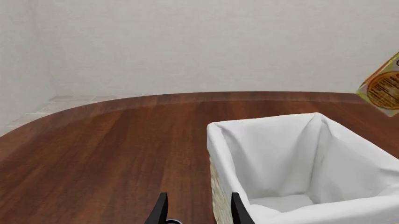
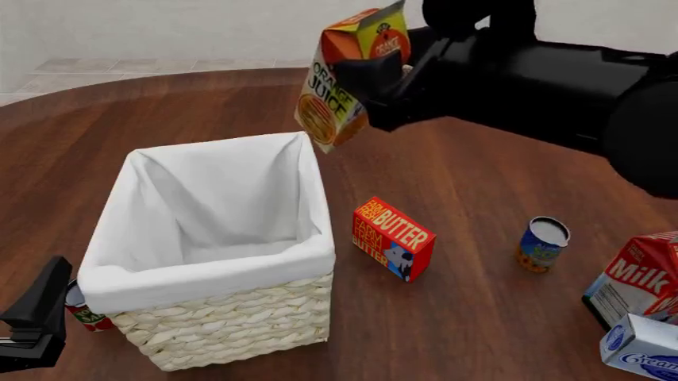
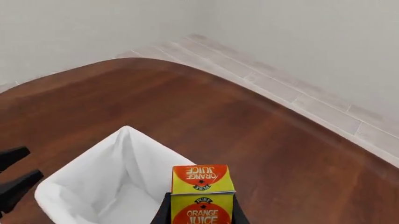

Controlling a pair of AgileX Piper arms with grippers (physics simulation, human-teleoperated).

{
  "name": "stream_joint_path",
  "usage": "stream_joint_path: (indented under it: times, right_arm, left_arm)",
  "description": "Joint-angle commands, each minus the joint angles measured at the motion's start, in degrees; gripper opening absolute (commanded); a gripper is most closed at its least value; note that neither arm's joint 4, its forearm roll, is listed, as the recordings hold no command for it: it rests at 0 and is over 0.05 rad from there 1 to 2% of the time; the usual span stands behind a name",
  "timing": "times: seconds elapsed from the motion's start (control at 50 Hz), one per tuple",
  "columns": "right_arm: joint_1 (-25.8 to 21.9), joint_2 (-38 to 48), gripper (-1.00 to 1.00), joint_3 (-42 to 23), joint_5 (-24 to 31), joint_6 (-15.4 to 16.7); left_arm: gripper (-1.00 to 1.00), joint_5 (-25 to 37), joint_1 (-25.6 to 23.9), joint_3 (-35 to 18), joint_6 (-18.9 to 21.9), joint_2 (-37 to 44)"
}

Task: Pick up the orange juice, and put it in the basket.

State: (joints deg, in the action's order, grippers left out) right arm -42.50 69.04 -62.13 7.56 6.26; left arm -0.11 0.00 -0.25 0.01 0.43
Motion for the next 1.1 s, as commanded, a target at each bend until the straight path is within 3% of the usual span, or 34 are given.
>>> stream_joint_path:
  times: [0.02, 0.38, 1.1]
  right_arm:
    - [-4.65, 1.35, -1.0, -1.37, -1.56, -2.17]
    - [-11.28, 4.96, -1.0, -3.49, -3.1, -2.45]
    - [-14.69, 15.03, -1.0, -5.75, -3.49, -3.19]
  left_arm:
    - [1.0, 0.0, 0.01, 0.0, -0.01, -0.01]
    - [1.0, 0.0, 0.01, 0.0, 0.01, 0.01]
    - [1.0, 0.0, 0.0, 0.0, 0.0, 0.0]
